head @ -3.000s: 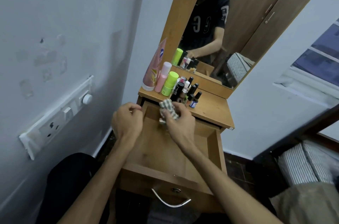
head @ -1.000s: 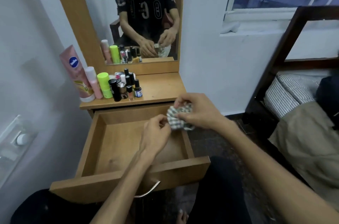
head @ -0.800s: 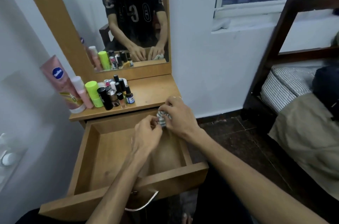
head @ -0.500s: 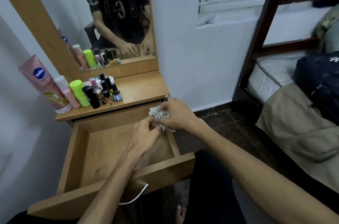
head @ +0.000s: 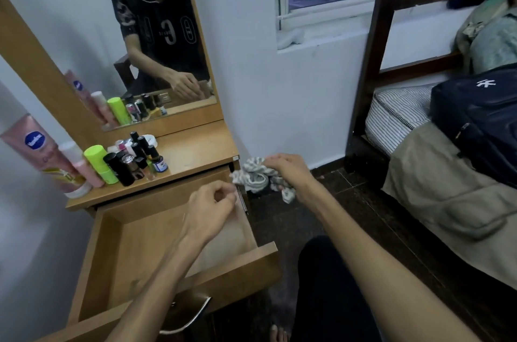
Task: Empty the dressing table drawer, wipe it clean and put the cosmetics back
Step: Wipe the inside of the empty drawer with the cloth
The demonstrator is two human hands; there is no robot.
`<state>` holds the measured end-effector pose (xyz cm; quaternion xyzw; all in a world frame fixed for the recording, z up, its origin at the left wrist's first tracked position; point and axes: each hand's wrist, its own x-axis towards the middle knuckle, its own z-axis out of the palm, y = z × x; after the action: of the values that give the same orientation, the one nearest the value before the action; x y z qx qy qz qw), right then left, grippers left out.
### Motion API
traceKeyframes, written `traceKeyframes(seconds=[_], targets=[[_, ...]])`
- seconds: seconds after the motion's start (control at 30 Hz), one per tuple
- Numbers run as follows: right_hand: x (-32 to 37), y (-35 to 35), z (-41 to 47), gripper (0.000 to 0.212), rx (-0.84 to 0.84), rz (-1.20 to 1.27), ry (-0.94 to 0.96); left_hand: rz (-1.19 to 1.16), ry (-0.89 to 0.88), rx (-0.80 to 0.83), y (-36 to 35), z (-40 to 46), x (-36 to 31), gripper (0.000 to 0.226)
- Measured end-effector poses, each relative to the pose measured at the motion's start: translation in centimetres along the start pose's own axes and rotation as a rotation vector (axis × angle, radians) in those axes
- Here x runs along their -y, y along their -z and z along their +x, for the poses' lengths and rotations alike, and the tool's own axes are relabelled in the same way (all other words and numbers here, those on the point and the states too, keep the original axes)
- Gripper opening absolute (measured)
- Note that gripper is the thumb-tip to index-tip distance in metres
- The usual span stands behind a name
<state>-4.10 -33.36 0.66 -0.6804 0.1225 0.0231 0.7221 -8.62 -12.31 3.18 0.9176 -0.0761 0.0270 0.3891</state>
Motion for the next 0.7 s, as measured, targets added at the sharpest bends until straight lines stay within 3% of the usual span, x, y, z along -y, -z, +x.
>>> traceKeyframes(seconds=[0.13,0.2,0.27,0.33,0.43,0.63,0.7], targets=[[-2.2,-2.7,3.7,0.016,-0.111,0.072,-0.068,0.042,0.017,-0.031,-0.6,3.0,0.4,0.017],[-3.6,-4.5,4.0,0.011,0.025,-0.048,-0.111,0.068,0.044,-0.010,-1.2,3.8,0.8,0.017],[-4.8,-6.0,4.3,0.024,0.148,-0.162,-0.112,0.082,0.045,-0.001,-1.8,4.2,1.2,0.017],[-5.0,-6.6,4.2,0.036,0.192,-0.242,-0.071,0.083,0.033,-0.012,-2.3,4.1,1.4,0.018],[-5.0,-5.8,3.4,0.031,0.275,-0.387,-0.068,0.083,0.019,-0.022,-2.7,3.6,1.5,0.017],[-7.9,-2.5,-0.8,0.038,0.542,-0.587,-0.282,0.054,0.020,-0.003,-2.8,2.2,1.0,0.014],[-7.6,-1.7,-2.5,0.028,0.563,-0.617,-0.381,0.061,0.022,0.027,-2.8,1.8,0.7,0.019]])
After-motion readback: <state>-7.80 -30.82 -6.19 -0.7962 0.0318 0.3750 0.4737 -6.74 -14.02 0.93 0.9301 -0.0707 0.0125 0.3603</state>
